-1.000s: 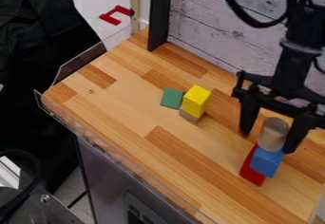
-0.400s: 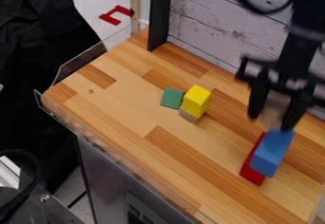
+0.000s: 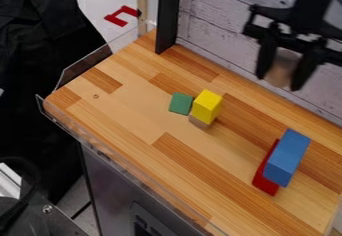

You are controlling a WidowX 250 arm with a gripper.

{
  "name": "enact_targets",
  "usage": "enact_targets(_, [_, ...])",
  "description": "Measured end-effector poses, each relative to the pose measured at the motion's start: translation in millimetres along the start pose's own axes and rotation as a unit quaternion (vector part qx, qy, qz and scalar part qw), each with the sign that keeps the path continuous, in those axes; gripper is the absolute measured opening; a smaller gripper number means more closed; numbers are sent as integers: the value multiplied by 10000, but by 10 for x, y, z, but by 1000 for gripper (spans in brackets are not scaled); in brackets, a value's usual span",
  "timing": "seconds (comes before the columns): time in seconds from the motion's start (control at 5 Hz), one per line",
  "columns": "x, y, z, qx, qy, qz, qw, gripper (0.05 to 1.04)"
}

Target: Removed the building block from the right and added it o set on the left

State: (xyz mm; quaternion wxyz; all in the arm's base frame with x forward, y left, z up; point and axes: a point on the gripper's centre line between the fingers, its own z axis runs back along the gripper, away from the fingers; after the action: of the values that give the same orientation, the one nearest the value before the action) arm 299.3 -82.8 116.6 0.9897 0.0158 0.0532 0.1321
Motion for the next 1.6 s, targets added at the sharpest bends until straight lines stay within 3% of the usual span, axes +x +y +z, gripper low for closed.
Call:
enact_targets(0.6, [137, 531, -246, -324, 257, 379, 9984, 511])
enact_targets(0.8, [136, 564, -274, -411, 314, 424, 9978, 511])
enact_targets(1.4, [140, 552, -628, -372, 844, 231, 9955, 511])
enact_targets(1.6, [153, 552, -669, -388, 909, 221, 9949, 511])
